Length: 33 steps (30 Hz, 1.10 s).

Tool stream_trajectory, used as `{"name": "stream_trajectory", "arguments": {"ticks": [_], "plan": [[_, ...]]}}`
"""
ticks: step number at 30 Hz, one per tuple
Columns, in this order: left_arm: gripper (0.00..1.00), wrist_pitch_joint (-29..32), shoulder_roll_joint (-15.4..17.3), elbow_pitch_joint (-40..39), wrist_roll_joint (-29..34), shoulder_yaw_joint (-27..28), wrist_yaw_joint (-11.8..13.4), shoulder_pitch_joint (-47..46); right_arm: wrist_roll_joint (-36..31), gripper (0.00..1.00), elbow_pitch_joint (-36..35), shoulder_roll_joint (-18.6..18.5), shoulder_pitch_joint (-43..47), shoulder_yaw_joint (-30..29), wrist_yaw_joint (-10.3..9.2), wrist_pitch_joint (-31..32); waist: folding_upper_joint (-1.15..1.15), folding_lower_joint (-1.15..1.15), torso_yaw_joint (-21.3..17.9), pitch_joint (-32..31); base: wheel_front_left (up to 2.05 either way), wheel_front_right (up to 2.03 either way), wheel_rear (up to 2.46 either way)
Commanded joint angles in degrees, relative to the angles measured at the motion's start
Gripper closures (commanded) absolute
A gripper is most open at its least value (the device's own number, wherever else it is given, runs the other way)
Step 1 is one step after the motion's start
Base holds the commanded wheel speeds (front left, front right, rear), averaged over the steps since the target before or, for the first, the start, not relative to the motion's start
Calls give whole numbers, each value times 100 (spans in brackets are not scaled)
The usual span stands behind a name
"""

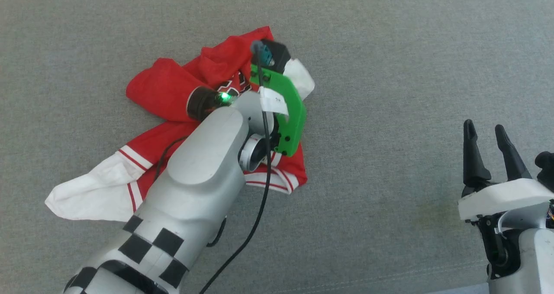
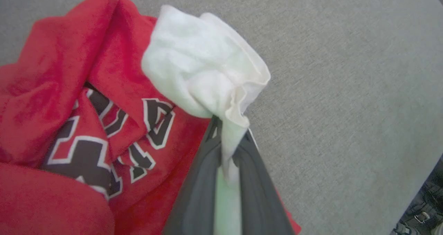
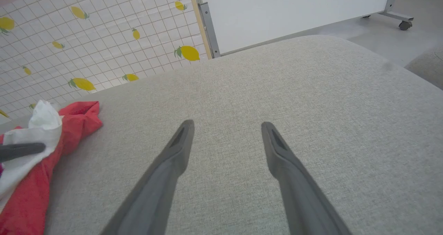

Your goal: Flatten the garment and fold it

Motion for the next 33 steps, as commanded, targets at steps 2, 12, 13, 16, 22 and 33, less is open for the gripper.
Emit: {"name": "stream_trajectory", "arguments": {"ticks": [2, 12, 13, 16, 22, 33], "plan": [[100, -119, -30, -156, -107, -119, -99, -153, -5, 0, 15, 16, -110, 34, -8, -27, -1, 0, 2, -12, 0, 0, 0], [0, 180, -35, -463, -1052, -1351, -56, 205, 81, 0, 115, 17, -164, 178, -8, -58, -1, 0, -122, 25, 0, 0, 0], [0, 206, -35, -439, -1136, -1404, -29, 206, 83, 0, 127, 17, -160, 168, -8, -67, -1, 0, -117, 23, 0, 0, 0], [0, 90, -35, -440, -1327, -1399, 50, 117, 69, 0, 150, 17, -137, 116, -8, -77, -1, 0, -67, -4, 0, 0, 0], [0, -650, -35, -600, -1736, -996, 75, -139, -4, 0, 153, 17, -93, 66, -8, -36, -1, 0, 178, -205, 0, 0, 0], [0, -2700, 716, -677, -1239, -280, 300, -53, -134, 0, -2, 11, 4, 63, -8, 225, -1, 0, 790, -612, 0, 0, 0]]}}
